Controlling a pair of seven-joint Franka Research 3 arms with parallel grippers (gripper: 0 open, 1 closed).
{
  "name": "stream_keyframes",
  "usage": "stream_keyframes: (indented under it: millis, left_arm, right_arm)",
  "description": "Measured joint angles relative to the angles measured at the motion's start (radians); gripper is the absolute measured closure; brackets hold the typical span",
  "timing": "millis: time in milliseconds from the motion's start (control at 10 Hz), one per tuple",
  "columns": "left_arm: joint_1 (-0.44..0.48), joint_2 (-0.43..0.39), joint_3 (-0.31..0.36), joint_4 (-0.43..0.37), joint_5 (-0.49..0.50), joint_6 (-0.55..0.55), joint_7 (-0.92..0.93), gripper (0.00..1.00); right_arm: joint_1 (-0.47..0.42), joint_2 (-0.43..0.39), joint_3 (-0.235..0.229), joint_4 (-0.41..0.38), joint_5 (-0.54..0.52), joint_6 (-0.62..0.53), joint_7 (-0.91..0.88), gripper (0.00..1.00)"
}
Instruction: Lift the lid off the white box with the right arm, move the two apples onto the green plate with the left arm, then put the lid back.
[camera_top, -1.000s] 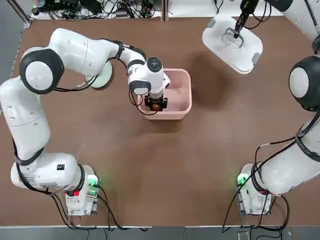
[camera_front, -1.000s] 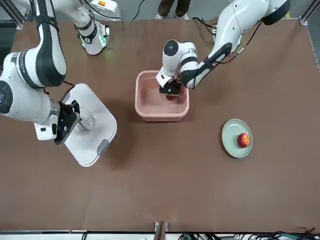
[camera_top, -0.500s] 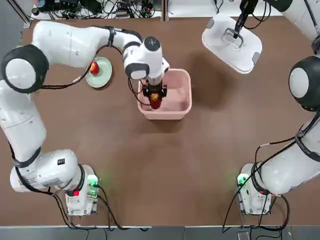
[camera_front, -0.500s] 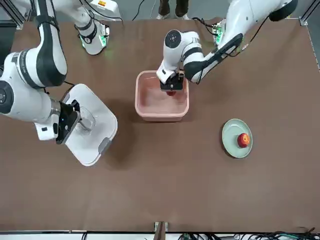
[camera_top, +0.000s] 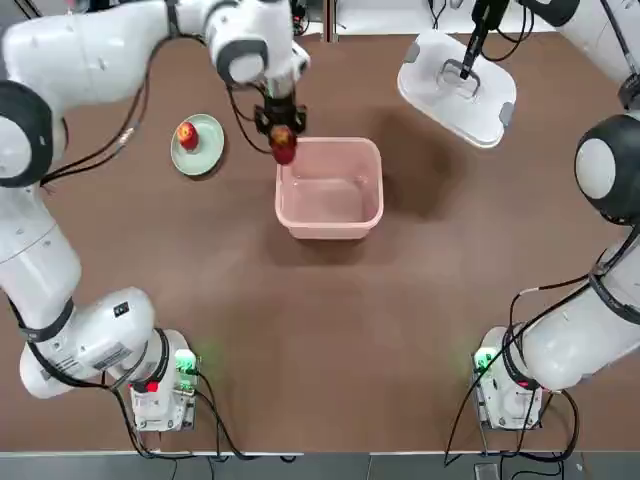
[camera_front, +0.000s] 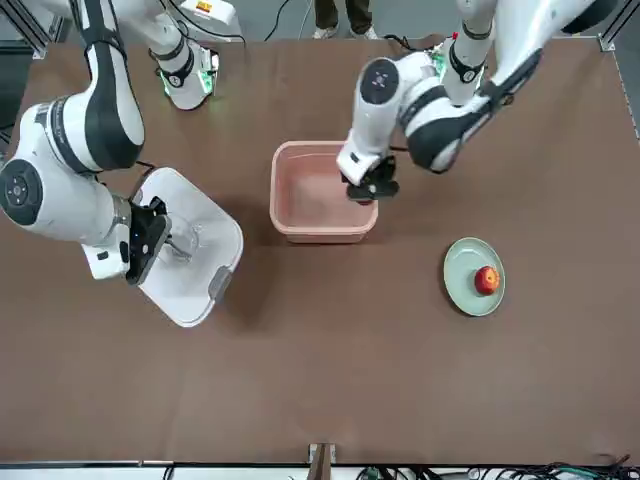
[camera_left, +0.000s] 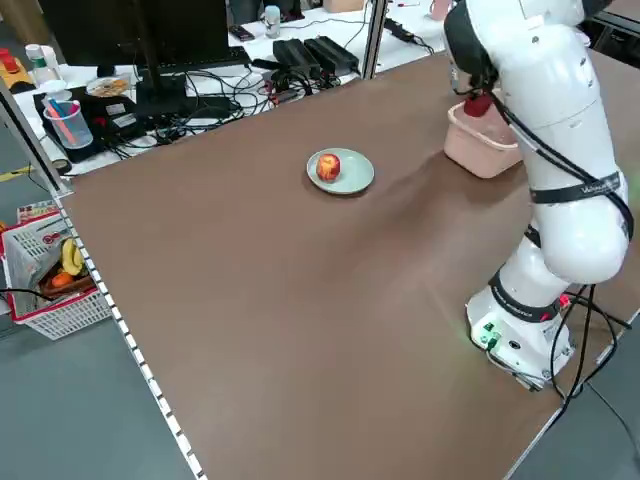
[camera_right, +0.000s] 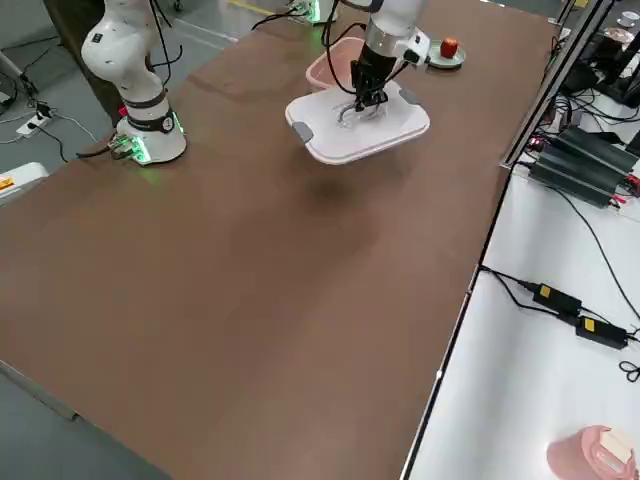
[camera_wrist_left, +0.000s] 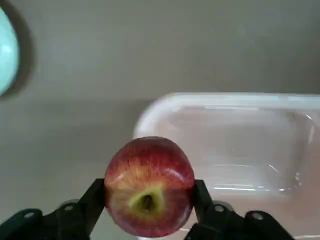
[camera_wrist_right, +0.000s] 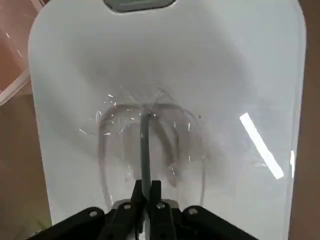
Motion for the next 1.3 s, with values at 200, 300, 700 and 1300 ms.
stream_keyframes:
  millis: [200, 300, 700, 1300]
  left_arm:
    - [0.186, -0.001, -0.05, 0.007, -0.003, -0.063, 0.203, 0.24]
    - [0.257, 0.001, -0.051, 0.005, -0.003, -0.066, 0.294, 0.24]
    - [0.304, 0.014, 0.101, -0.025, 0.064, 0.087, 0.472, 0.24]
    - [0.302, 0.027, 0.289, -0.049, 0.128, 0.215, 0.599, 0.24]
  right_arm:
    - [0.037, 0.014, 0.003, 0.0, -0.024, 0.016, -0.072, 0.93]
    - [0.079, 0.025, 0.004, 0.0, -0.044, 0.036, -0.104, 0.93]
    - [0.258, 0.063, 0.009, 0.001, -0.058, 0.12, -0.157, 0.93]
    - [0.521, 0.134, 0.013, -0.008, -0.052, 0.237, -0.073, 0.93]
